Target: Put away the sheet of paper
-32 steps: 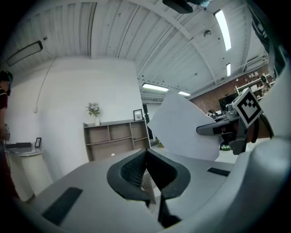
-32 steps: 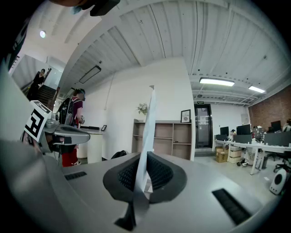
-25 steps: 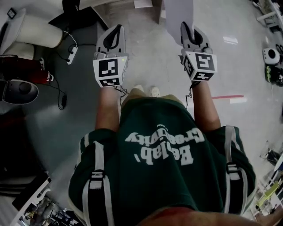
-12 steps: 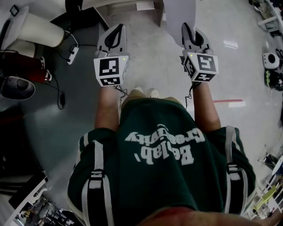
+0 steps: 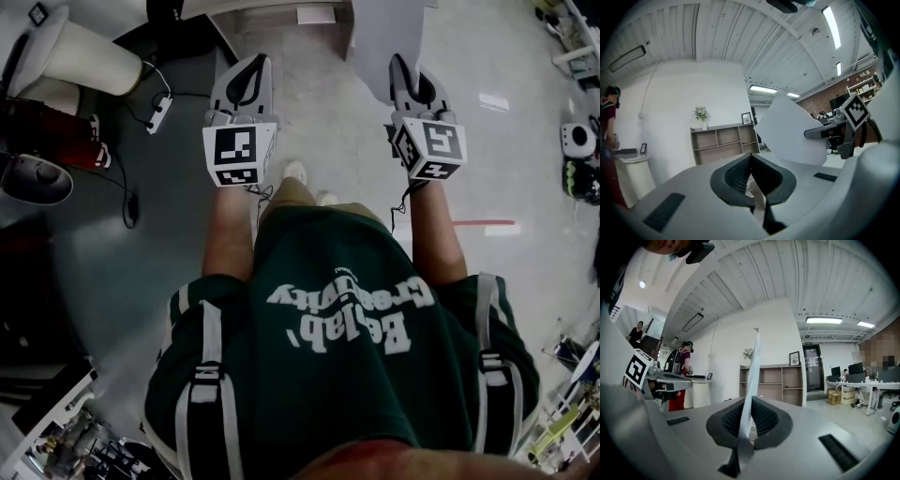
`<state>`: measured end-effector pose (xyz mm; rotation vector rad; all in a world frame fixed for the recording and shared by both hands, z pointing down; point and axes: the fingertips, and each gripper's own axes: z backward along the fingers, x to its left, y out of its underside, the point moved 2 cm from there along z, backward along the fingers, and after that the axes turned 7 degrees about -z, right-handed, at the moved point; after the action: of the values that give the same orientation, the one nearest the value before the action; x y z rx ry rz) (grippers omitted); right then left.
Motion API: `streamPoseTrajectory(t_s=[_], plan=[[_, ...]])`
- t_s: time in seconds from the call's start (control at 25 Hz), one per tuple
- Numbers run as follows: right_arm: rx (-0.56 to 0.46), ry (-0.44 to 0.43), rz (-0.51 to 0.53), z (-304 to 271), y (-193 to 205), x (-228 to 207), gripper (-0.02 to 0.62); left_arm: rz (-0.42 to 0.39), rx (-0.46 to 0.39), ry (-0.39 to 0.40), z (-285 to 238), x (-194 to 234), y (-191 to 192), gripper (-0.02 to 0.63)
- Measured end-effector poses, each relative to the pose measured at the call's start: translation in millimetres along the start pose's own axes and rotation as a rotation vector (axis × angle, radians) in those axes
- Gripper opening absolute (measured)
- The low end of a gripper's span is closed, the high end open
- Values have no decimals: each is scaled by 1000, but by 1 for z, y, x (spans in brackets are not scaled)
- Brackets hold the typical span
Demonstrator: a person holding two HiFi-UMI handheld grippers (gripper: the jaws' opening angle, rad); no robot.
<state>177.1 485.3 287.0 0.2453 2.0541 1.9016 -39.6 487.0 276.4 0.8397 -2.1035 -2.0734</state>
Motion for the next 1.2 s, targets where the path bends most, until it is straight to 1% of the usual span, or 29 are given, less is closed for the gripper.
streamPoseTrajectory(t_s=[0.24, 0.52, 0.8, 1.2], plan=[[19, -2, -12, -21, 7, 0, 34, -1, 2, 3, -16, 16, 5, 18], [32, 5, -22, -72, 7, -21, 35, -6, 2, 29, -71, 36, 11, 18], [45, 27, -27, -155, 2, -45, 34, -8, 6, 62, -151, 76, 24, 18], [33, 60, -18, -294, -20, -57, 34, -25, -16, 115, -265, 162, 33, 18]])
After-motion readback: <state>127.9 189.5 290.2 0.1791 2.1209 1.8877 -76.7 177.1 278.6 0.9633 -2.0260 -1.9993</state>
